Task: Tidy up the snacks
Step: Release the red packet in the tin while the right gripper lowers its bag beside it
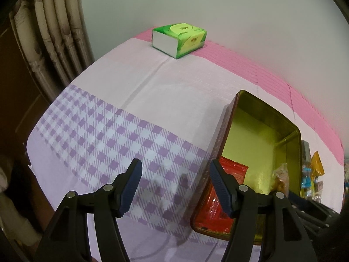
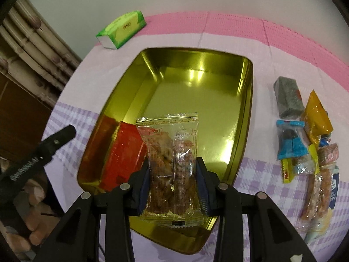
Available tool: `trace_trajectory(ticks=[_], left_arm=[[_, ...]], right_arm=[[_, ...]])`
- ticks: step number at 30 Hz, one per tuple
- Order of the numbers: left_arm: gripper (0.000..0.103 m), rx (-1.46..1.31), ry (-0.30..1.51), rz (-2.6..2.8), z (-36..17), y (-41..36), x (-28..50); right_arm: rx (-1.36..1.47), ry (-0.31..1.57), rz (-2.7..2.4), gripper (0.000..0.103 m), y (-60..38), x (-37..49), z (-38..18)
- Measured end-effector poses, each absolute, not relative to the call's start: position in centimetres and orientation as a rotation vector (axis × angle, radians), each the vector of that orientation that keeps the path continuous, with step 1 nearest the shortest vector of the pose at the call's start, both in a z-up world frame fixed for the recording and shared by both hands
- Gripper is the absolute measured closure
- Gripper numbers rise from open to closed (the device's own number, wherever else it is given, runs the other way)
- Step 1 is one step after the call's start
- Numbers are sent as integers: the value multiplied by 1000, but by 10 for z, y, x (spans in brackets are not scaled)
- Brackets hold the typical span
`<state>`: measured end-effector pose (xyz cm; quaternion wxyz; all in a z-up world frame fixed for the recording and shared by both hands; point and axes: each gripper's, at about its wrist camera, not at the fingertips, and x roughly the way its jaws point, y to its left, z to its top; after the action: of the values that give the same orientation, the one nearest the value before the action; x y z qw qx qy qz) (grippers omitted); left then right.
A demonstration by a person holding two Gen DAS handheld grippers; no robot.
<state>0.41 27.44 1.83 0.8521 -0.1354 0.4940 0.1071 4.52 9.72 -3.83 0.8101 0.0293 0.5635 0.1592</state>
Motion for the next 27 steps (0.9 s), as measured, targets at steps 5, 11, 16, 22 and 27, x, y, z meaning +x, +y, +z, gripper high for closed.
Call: trace_trajectory(ticks=[5,11,16,22,27], left_arm=[[38,-283,1050,215,17,271,5],[38,-277,1057,210,15,269,6],[38,-276,1055,208,15,269,6],[38,-277,1055,203,14,268,6],[38,-286,1054,205,14,268,6]], right_arm=[[37,1217,324,67,97,49,-47],[-30,1205,286,67,91,47,-46],[-68,1195,243,67,87,48,-48],[-86,1191,235,67,90,49,-48],[-85,1194,245,66,91,50,-49]])
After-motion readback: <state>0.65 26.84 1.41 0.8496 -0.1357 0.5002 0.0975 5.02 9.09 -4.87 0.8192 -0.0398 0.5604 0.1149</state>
